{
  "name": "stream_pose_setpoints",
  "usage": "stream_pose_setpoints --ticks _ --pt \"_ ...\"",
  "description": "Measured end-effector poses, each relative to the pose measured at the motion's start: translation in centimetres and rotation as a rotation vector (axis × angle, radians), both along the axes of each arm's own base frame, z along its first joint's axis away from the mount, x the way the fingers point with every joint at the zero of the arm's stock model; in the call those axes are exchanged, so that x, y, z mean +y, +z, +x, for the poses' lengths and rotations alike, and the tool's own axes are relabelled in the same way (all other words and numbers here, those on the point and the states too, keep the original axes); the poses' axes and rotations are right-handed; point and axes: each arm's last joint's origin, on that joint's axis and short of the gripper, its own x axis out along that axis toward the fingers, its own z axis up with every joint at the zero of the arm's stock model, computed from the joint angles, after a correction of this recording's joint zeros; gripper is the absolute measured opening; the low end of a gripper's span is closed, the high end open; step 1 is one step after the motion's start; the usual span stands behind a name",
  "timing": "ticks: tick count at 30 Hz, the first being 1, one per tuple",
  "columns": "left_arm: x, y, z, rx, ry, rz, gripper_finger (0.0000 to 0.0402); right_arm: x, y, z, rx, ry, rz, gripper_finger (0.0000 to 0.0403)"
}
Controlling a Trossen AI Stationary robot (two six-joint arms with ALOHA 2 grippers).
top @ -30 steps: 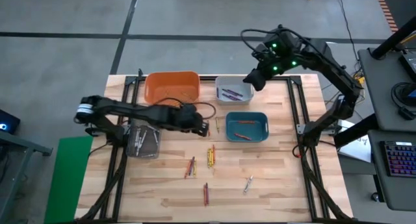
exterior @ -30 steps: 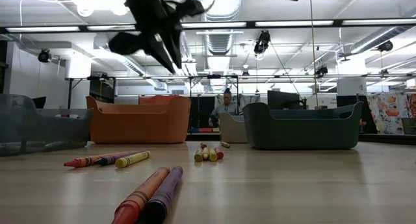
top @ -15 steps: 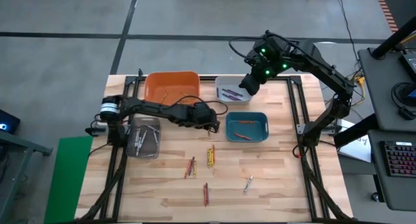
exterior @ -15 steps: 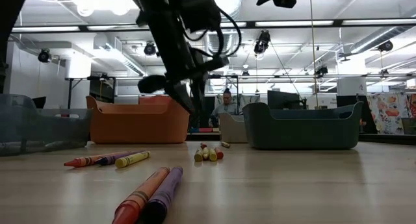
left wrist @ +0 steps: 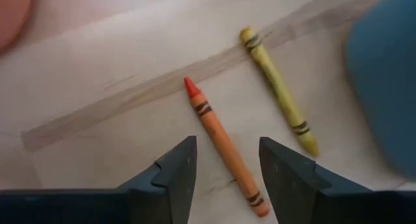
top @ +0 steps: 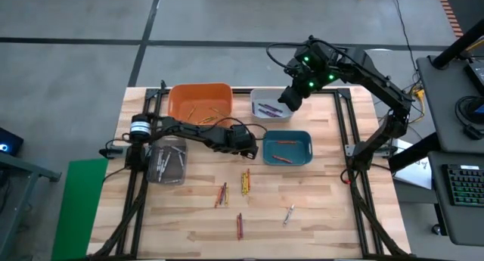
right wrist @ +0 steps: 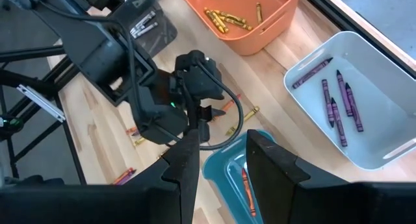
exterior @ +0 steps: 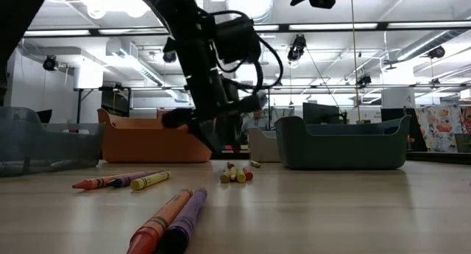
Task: Sort crayons
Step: Put the orange crayon into the blue bin
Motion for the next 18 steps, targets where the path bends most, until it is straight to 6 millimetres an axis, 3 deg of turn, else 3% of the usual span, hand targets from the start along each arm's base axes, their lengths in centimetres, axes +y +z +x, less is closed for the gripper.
stream_pose_setpoints --ticks 18 --pt "-0.3 -2.8 0.1 0.079 0.051 0.038 0.0114 0.0 0.0 0.0 0.000 0.002 -0.002 0.0114"
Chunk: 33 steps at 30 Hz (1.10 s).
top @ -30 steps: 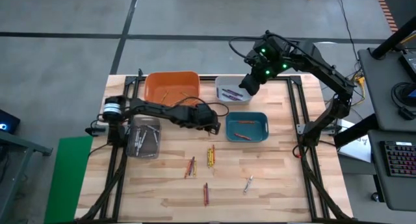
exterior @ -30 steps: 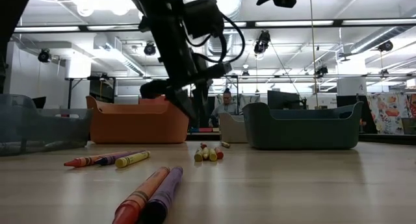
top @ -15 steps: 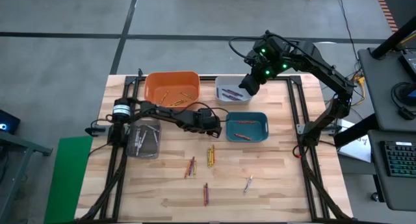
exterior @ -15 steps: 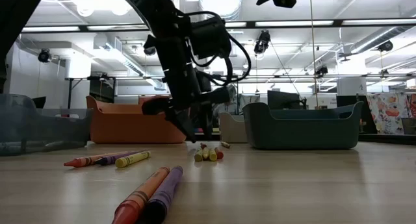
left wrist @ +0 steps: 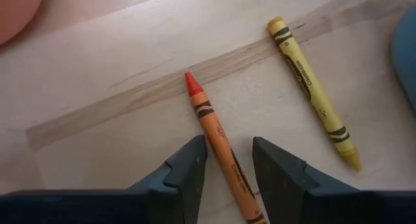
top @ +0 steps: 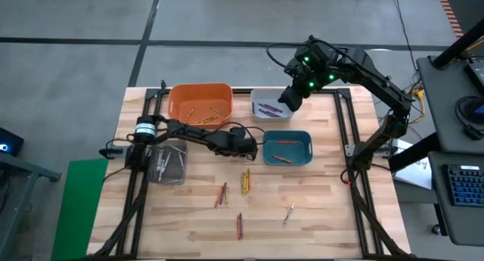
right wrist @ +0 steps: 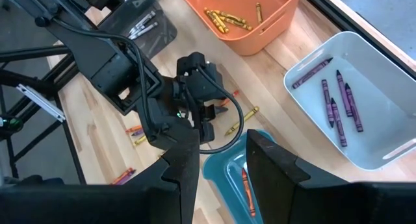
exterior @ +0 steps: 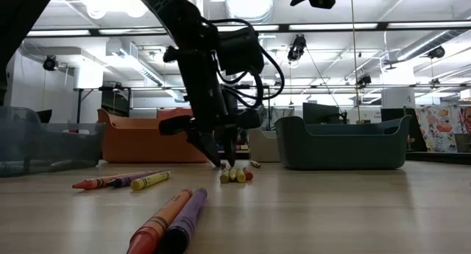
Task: Sort crayons
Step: Put the orange crayon into the blue bin
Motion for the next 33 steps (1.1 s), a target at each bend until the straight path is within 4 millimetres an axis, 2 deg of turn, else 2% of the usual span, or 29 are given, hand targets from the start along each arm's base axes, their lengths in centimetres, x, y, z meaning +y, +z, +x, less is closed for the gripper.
stream_pose_setpoints --ticks 3,11,16,18,21,26,33 --pt "0.0 0.1 -0.2 0.011 0.008 -0.005 0.0096 0.0 0.0 0.0 0.000 0.005 -0.005 0.0114" --pt "-1.1 0.5 -0.8 0.067 -0.025 -0.009 0.0009 0.0 0.0 0.0 -0.001 0.035 -0.033 0.0114" --pt "-1.8 2.0 -1.9 0.115 -0.077 -0.049 0.0006 0.0 0.0 0.0 -0.005 0.068 -0.069 0.0114" --pt "-1.9 3.5 -2.3 0.097 -0.089 -0.047 0.0003 -0.1 0.0 0.0 -0.004 0.074 -0.083 0.0114" --pt "-1.8 6.8 -3.1 0.033 -0.128 -0.018 0.0002 -0.1 0.0 0.0 0.004 0.087 -0.115 0.0114" --pt "-1.7 11.9 -4.8 -0.055 -0.268 0.066 0.0001 -0.2 0.1 0.2 -0.012 0.122 -0.158 0.0114" --pt "-1.9 20.0 -9.0 -0.278 -0.437 0.179 0.0000 -0.5 1.0 1.0 -0.126 0.150 -0.252 0.0114"
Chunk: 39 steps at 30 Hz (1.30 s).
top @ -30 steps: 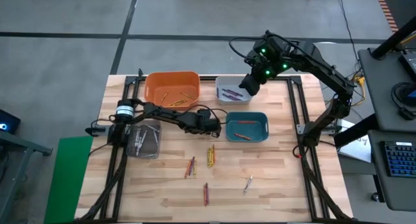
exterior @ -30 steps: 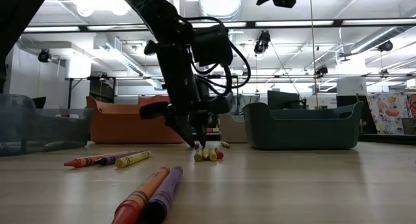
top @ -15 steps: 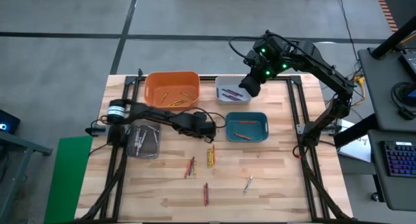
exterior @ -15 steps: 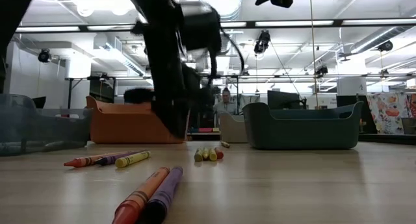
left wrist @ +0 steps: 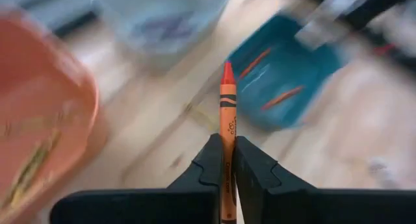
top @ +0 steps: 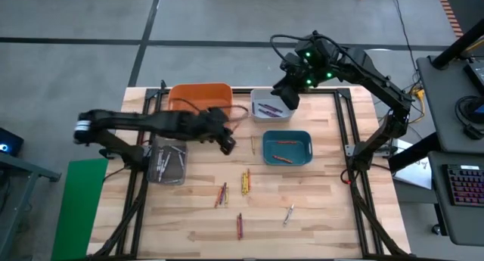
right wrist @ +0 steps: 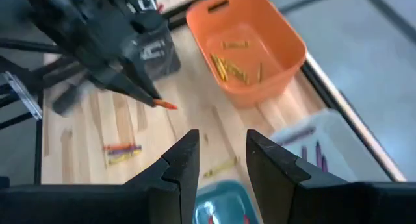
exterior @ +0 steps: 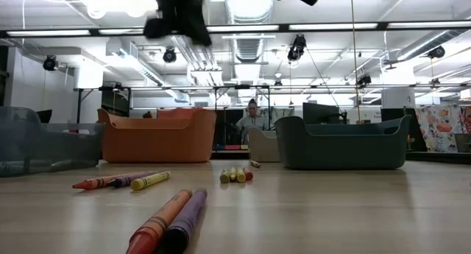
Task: Sort crayons
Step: Put the orange crayon into the blue bin
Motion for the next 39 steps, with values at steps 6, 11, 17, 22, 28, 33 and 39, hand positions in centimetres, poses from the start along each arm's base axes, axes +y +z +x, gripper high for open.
stream_pose_setpoints --ticks 6,11,17,22,28,33,39 --pt "-0.4 7.2 -4.4 -0.338 -0.154 0.175 0.0000 0.4 0.4 1.4 -0.119 0.090 -0.064 0.0114" --pt "-0.4 10.8 -7.1 -0.554 -0.191 0.290 0.0000 1.6 0.5 3.4 -0.269 0.203 -0.093 0.0114" --pt "-0.6 12.2 -7.1 -0.683 -0.253 0.358 0.0000 3.7 0.9 6.5 -0.545 0.290 -0.194 0.0114" --pt "-0.6 12.2 -6.9 -0.696 -0.281 0.374 0.0000 4.1 1.3 7.3 -0.684 0.276 -0.152 0.0119" --pt "-0.6 12.5 -7.1 -0.707 -0.261 0.383 0.0000 4.3 1.5 7.4 -0.714 0.298 -0.086 0.0151" --pt "-0.5 12.4 -6.1 -0.725 -0.242 0.408 0.0000 4.0 0.8 8.8 -0.739 0.284 -0.062 0.0167" --pt "-0.5 12.1 -5.5 -0.713 -0.243 0.417 0.0000 3.9 0.6 9.3 -0.757 0.285 -0.064 0.0164"
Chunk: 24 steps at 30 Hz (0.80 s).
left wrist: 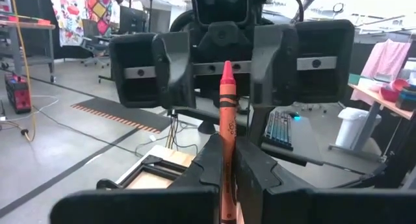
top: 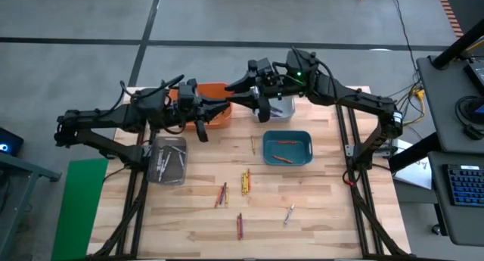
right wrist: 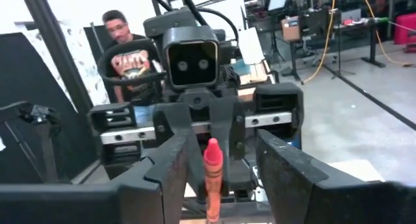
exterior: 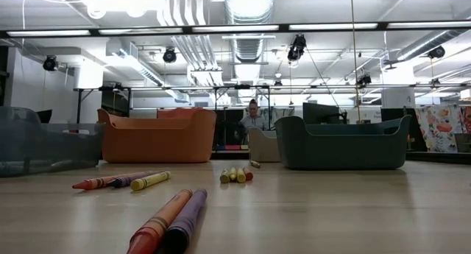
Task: Sort crayons
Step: Put the orange crayon into the blue bin
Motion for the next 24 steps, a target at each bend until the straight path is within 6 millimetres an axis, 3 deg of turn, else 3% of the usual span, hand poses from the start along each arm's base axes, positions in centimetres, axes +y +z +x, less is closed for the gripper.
stream_pose_setpoints --ticks 5,11,16,20,24 --pt "0.0 0.0 0.0 0.001 0.005 -0.001 0.0000 -0.1 -0.2 0.2 0.004 -0.003 -0.012 0.0132" --pt "0.1 0.0 -0.1 -0.004 0.015 -0.008 0.0017 0.0 -0.2 0.2 0.001 0.000 -0.023 0.0025" --pt "0.1 0.0 -0.5 0.013 0.026 -0.021 0.0048 -0.3 -0.3 -0.3 0.047 -0.003 0.002 0.0017" --pt "0.1 -0.2 -1.4 0.064 0.026 -0.029 0.0082 -1.1 -0.9 -1.9 0.267 -0.034 0.036 0.0016" --pt "0.1 -0.4 -2.2 0.110 0.029 -0.034 0.0107 -1.5 -4.4 -4.1 0.693 -0.040 0.062 0.0015"
